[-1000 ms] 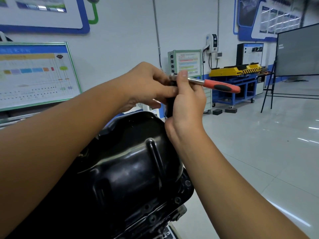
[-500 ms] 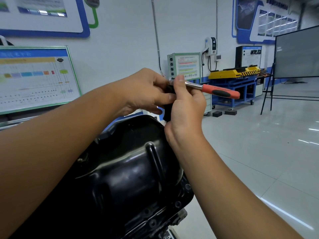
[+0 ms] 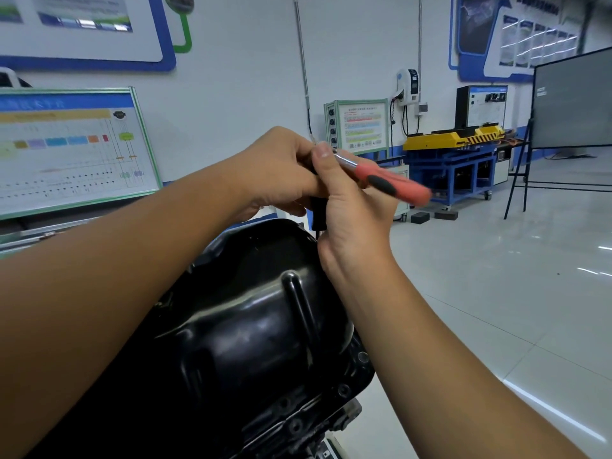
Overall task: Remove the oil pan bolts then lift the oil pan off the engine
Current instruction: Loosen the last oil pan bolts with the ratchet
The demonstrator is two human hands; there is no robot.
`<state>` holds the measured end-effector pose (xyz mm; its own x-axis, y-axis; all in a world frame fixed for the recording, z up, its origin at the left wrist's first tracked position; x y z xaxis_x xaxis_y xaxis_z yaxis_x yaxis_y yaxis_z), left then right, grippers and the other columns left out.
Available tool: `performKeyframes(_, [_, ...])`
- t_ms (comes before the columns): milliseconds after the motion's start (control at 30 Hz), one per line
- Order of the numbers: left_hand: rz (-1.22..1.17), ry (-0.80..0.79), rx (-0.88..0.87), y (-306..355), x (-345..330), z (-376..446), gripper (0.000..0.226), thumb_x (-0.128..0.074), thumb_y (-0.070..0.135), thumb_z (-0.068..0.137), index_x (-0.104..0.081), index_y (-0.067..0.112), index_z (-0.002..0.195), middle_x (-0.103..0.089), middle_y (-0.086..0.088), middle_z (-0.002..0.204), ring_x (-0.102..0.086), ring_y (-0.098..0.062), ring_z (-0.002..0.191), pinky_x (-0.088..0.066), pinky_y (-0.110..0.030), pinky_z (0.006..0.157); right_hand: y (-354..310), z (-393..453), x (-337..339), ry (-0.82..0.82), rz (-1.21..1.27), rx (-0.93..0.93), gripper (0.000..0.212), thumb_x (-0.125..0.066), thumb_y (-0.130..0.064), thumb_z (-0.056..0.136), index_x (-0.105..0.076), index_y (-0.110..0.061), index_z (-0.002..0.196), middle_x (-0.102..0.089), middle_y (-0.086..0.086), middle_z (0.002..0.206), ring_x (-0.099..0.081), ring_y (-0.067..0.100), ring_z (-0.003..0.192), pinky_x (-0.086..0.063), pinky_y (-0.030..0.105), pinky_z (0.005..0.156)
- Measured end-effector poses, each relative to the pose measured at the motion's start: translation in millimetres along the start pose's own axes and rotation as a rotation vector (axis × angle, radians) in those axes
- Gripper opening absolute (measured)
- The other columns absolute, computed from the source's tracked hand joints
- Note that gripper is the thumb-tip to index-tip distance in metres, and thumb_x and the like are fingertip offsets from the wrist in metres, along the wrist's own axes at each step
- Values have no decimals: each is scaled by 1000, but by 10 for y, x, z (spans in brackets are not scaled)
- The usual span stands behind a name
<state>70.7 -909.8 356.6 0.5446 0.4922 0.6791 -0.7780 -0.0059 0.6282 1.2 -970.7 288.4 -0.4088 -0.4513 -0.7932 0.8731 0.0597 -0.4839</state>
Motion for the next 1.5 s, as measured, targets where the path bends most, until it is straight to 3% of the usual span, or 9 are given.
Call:
performKeyframes(167, [-49,-207,-17,8,-98,-40,23,-70,11,96,-73,17,117,-78,-10,103,-75,-21,97,-59,-49,96,-17,29,62,47,18,-19,19,-71,-22,97,-70,-5,88,-77,17,94,-75,38,97,-60,57,92])
performKeyframes(367, [-12,-95,-51,25,-63,4,16,-71,14,68,-79,22,81,-70,3,65,-67,-11,60,-57,-37,71,-54,-39,43,3,-40,60,19,-80,-5,88,-64,-12,95,-72,28,109,-74,41,102,-58,62,91])
performKeyframes(500, [-33,-186,-35,-2,-120,-7,15,-69,12,96,-74,11,111,-79,-9,96,-76,-18,89,-58,-52,96,-23,9,92,53,49,-32,13,-69,-20,99,-69,-8,94,-78,14,98,-75,35,101,-59,57,95])
performKeyframes(700, [-3,-102,-62,13,-64,11,33,-75,15,71,-74,4,103,-70,-4,70,-67,-13,61,-57,-38,71,-51,-32,38,-21,-14,17,17,-78,-5,89,-65,-4,100,-75,19,97,-77,31,92,-61,54,89])
performKeyframes(867, [-72,-147,-95,10,-114,-3,26,-74,3,90,-69,-1,115,-71,-29,93,-71,-25,79,-61,-49,83,-85,2,36,-111,-106,-89,12,-68,-19,99,-72,-8,99,-79,14,98,-77,25,88,-60,37,71])
performKeyframes(1000, [-111,-165,-94,-13,-78,4,26,-71,-1,92,-66,-6,117,-72,-31,99,-77,-30,81,-64,-40,73,-191,117,34,-309,-280,-185,14,-64,-25,102,-72,-17,93,-79,3,89,-75,17,77,-55,42,72])
performKeyframes(1233, [43,-72,-113,1,-50,72,21,-78,8,87,-74,4,107,-73,-28,93,-76,-34,83,-65,-39,70,-249,187,68,-373,-287,101,13,-77,-6,90,-65,-10,94,-77,0,83,-77,17,85,-59,27,73])
performKeyframes(1367, [-98,-215,-54,-43,-99,36,20,-68,6,97,-70,13,115,-76,-20,106,-77,-28,97,-64,-41,80,-118,239,71,-371,-170,-81,13,-63,-18,103,-71,-9,97,-79,8,91,-78,26,88,-61,35,66])
performKeyframes(1500, [16,-108,-72,-30,-63,84,21,-81,18,81,-74,14,101,-75,-9,78,-74,-21,72,-64,-41,72,-241,234,99,-341,-290,148,5,-73,-11,95,-68,-11,98,-79,6,90,-78,20,87,-61,32,75])
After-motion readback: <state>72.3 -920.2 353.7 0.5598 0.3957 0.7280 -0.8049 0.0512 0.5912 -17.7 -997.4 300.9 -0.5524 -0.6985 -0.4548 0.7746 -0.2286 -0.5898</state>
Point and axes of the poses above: each hand's wrist, its own z-axis towards the middle knuckle, its own x-axis out of the back of the hand, y = z × x, the point moved 7 cm from there along z, towards the middle knuckle
